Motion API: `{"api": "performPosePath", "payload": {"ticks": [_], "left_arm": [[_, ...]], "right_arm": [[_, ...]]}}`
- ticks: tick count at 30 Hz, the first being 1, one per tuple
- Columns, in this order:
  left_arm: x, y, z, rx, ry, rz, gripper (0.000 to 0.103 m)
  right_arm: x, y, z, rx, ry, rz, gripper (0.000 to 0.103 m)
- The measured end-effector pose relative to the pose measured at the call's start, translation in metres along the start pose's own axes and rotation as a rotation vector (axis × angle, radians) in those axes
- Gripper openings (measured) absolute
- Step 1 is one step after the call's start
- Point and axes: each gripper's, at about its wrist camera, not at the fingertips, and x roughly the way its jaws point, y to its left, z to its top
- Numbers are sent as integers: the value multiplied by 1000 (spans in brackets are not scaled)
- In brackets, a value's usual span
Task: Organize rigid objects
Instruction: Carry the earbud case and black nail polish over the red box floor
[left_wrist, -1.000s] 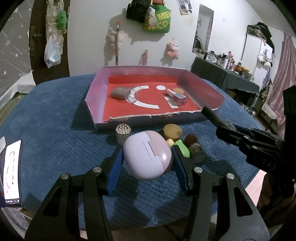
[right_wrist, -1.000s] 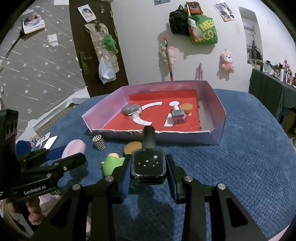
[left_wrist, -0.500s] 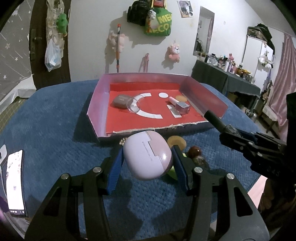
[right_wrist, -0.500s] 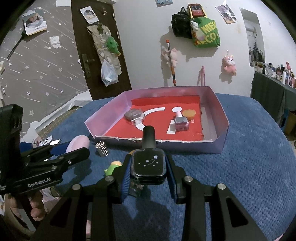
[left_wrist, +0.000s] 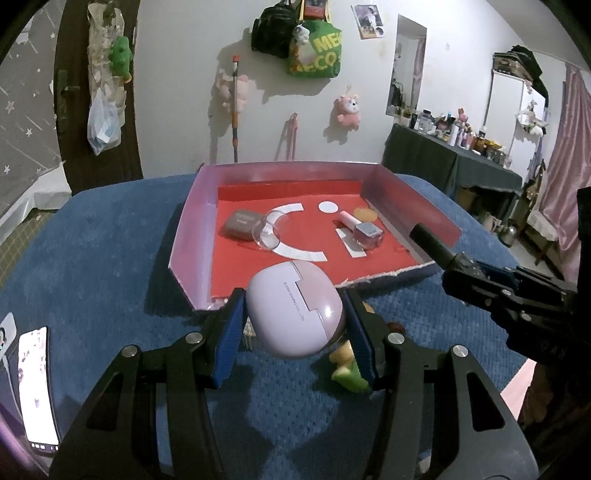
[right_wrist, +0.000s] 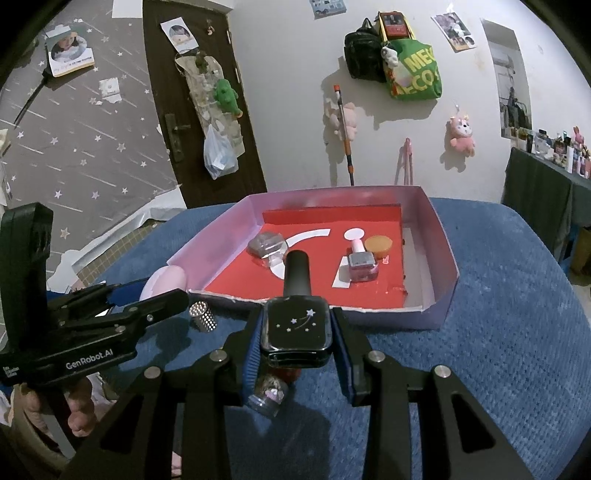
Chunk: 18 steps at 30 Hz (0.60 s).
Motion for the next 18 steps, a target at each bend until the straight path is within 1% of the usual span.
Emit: {"api": "performPosePath", "payload": {"ticks": [5,18], "left_arm": [[6,-1,10,4,-3,1,50],[24,6,39,-13,9,2,50]], "right_arm": [[1,-2,3,1,-1,1,38],[18,-16,30,10,10,8,38]]}}
